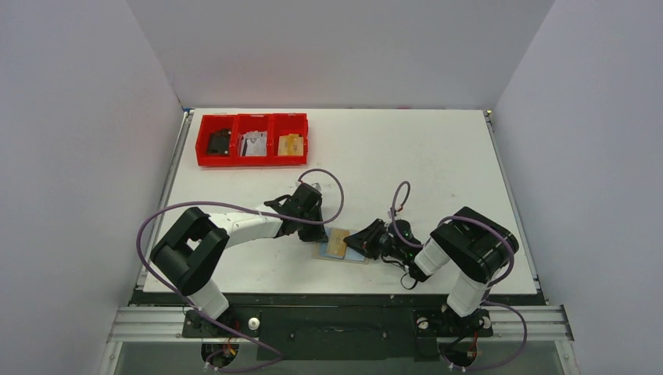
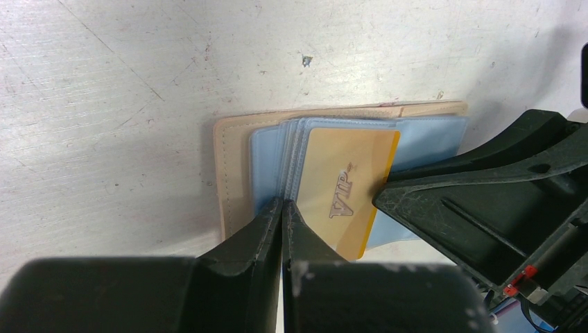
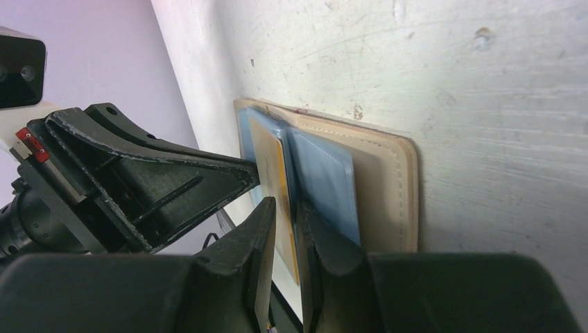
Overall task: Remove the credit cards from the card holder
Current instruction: Remove the credit card from the card holder.
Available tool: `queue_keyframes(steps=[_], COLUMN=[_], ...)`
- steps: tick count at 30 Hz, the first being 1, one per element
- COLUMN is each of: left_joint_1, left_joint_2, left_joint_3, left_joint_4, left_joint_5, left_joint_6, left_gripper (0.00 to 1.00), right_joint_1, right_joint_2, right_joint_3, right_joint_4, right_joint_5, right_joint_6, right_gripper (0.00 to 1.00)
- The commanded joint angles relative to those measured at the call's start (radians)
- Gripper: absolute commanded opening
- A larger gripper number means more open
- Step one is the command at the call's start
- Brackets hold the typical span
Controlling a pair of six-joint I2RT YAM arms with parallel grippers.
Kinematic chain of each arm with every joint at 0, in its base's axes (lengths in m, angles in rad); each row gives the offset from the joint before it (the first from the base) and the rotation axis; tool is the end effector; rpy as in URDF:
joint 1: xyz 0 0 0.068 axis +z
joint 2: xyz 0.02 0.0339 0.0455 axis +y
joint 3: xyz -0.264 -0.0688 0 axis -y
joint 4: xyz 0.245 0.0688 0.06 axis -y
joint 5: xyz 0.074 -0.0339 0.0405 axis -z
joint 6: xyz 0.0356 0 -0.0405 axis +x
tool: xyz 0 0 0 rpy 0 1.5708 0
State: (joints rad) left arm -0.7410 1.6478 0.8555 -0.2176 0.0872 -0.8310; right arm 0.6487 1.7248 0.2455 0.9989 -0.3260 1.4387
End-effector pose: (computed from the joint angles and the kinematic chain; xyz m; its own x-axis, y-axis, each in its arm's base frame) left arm 0.2291 -0.2138 0.1517 -0.9431 -0.1344 -0.3041 0.0149 0.8966 -0.4426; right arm 0.1829 0.1530 0.0861 -0.8402 0.5415 0.0299 0.2599 0.3536 0.8986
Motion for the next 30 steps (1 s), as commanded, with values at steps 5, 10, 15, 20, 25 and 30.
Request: queue_keyframes(steps=[5, 10, 15, 20, 25, 30], left_joint_1=[-0.01, -0.01, -0.01, -0.01, -0.011, -0.01], left_joint_2=[0.043, 0.046, 0.047, 0.048, 0.05, 0.057], left_joint_3=[-0.028, -0.026, -0.023, -0.025, -0.027, -0.031], left_joint_4=[-0.048, -0.049, -0.049, -0.051, -0.05, -0.05], left_joint_5=[-0.022, -0.022, -0.021, -0.02, -0.021, -0.023], left_joint_6=[0.006, 0.005, 0.005, 0.005, 0.001, 0.0], left_gripper=[0.0, 0.0, 0.0, 0.0, 0.0, 0.0], right_joint_1=[-0.02, -0.02, -0.019, -0.02, -0.026, -0.037], right_joint_2=[0.009, 0.023, 0.037, 0.046, 0.045, 0.04], right_joint_3=[-0.025, -0.029, -0.026, -0.03, -0.037, -0.051], right_joint_4=[0.139, 0.168, 0.18, 0.193, 0.198, 0.204], right_joint_5=[-0.001, -0.003, -0.008, -0.007, -0.005, -0.005], right_joint_6=[0.019, 0.029, 0.031, 0.036, 0.035, 0.032], right_gripper=[0.14, 0.14, 0.11, 0.03, 0.0, 0.0])
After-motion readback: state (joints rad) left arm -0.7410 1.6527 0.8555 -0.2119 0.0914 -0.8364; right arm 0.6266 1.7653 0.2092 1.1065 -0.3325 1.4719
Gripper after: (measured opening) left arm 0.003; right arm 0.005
